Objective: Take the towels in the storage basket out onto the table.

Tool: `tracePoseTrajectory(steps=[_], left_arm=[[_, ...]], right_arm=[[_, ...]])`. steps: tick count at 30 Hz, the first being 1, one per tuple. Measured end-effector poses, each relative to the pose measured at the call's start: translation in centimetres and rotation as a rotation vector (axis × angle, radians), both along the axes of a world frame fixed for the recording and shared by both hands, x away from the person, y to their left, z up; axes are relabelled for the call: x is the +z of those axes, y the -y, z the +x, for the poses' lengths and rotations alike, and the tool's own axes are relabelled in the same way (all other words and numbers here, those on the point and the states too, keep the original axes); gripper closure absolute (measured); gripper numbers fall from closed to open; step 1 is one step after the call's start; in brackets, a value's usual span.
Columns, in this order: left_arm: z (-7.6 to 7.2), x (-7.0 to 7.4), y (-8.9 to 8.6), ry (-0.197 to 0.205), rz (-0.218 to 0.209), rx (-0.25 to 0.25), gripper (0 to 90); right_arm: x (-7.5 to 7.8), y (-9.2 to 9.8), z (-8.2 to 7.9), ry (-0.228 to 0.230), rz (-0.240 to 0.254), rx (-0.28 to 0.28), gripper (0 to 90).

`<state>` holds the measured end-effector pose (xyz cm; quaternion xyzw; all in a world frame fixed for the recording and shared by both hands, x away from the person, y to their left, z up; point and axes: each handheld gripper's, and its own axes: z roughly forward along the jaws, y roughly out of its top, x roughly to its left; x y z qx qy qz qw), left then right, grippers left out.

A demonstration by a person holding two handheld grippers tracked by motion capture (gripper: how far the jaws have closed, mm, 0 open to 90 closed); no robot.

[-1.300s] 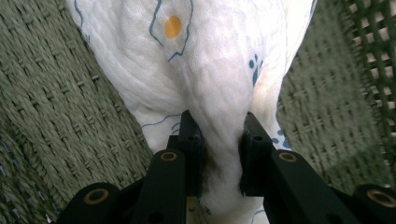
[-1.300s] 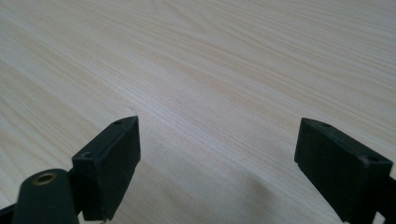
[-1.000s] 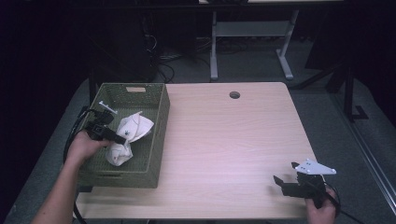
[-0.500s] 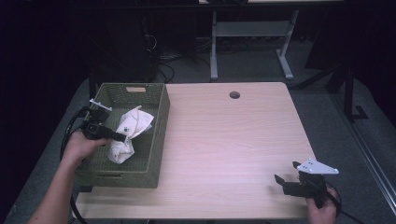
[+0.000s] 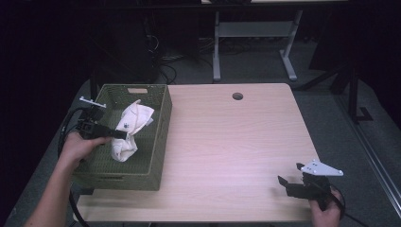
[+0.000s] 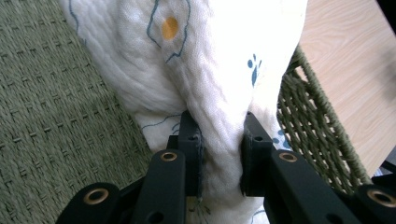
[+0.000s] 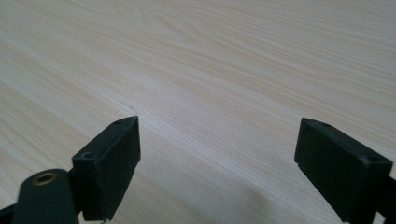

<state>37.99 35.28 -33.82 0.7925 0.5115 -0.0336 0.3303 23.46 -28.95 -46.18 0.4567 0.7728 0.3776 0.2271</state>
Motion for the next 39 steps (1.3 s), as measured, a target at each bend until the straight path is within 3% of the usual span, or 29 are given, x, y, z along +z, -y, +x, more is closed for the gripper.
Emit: tracePoseTrajectory(steps=[10,39], left_arm=[[-0.5,1.2,-0.8,0.033,-0.075,0.002,74.2],[-0.9,2.8,-1.1,0.056,-0.097,-0.005,74.2]], right_arm=[[0.1,-0.1,0.0,0.002,0.002,-0.002,14.0],[0.3,0.0,0.1,0.003,0.002,-0.005,14.0]])
